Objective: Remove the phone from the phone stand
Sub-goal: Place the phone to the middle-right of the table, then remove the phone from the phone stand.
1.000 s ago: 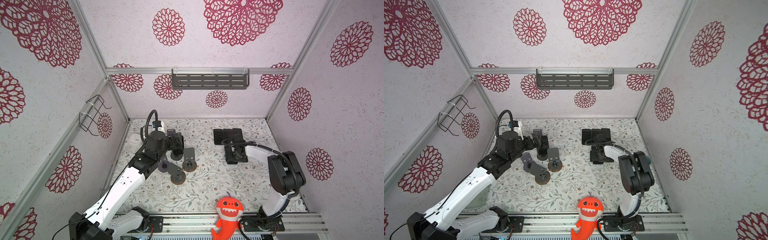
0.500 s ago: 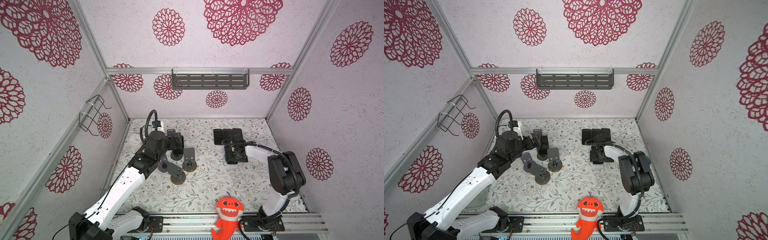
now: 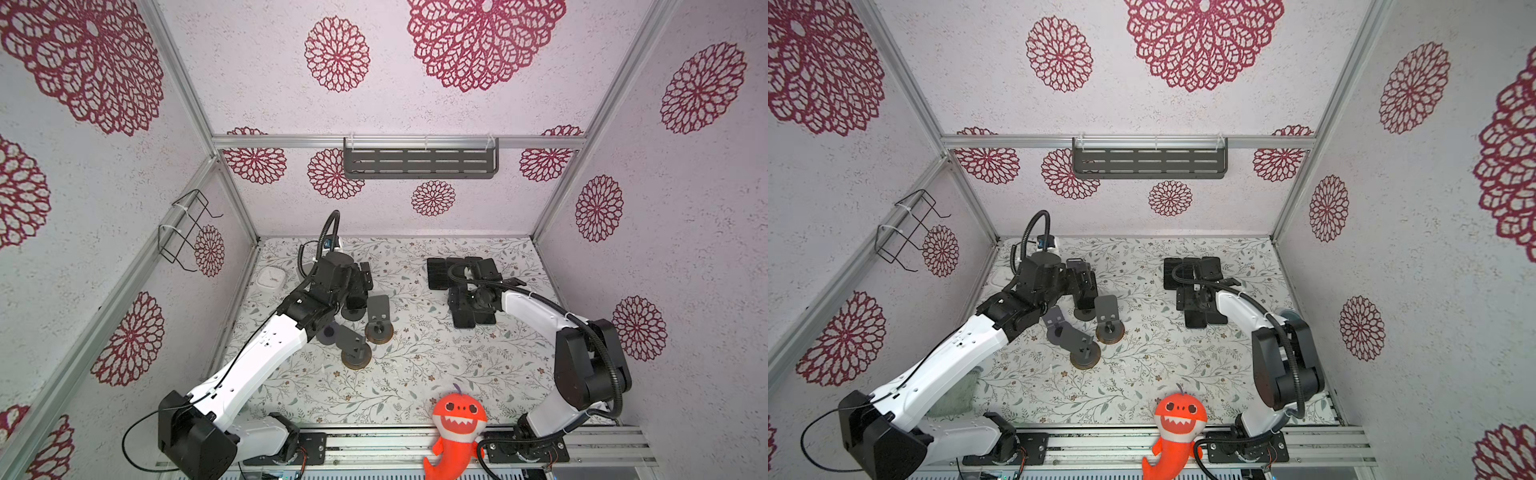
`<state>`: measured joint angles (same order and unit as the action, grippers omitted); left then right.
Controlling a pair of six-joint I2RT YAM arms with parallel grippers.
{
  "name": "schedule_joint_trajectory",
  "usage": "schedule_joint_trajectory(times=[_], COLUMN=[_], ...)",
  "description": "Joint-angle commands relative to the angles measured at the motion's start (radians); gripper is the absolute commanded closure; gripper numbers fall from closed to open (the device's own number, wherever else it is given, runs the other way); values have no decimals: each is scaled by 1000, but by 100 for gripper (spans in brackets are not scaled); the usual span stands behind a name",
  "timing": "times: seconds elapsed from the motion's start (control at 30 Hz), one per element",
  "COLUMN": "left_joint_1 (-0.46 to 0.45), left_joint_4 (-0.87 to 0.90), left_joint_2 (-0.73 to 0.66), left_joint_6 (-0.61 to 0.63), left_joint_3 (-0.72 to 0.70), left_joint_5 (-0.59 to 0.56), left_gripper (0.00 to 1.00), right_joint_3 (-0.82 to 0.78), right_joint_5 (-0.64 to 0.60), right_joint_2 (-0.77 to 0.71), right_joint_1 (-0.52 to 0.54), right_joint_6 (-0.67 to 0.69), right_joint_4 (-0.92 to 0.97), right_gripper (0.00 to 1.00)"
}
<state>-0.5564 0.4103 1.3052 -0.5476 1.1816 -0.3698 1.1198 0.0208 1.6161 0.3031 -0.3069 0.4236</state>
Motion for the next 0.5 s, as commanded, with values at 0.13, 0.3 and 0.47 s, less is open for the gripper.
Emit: schedule_joint_trajectory(times=[0.13,0.3,0.47], left_joint_1=[16,32,57], left_joint_4=[67,137,101], left_joint_2=[149,245,289], left_joint_6=[17,11,-3], left_joint_3=[121,179,165], left_joint_5=[-31,-58,-41], left_gripper=[2,2,2], right_joint_3=[-12,-33,-47], right_joint_5=[48,51,57], right_joint_2=[-52,-67,-77], right_joint_1=[-10,-12,-17], right_joint_6=[-13,-15,-19], right_joint_4=[-17,-28,-34], right_gripper=[2,2,2])
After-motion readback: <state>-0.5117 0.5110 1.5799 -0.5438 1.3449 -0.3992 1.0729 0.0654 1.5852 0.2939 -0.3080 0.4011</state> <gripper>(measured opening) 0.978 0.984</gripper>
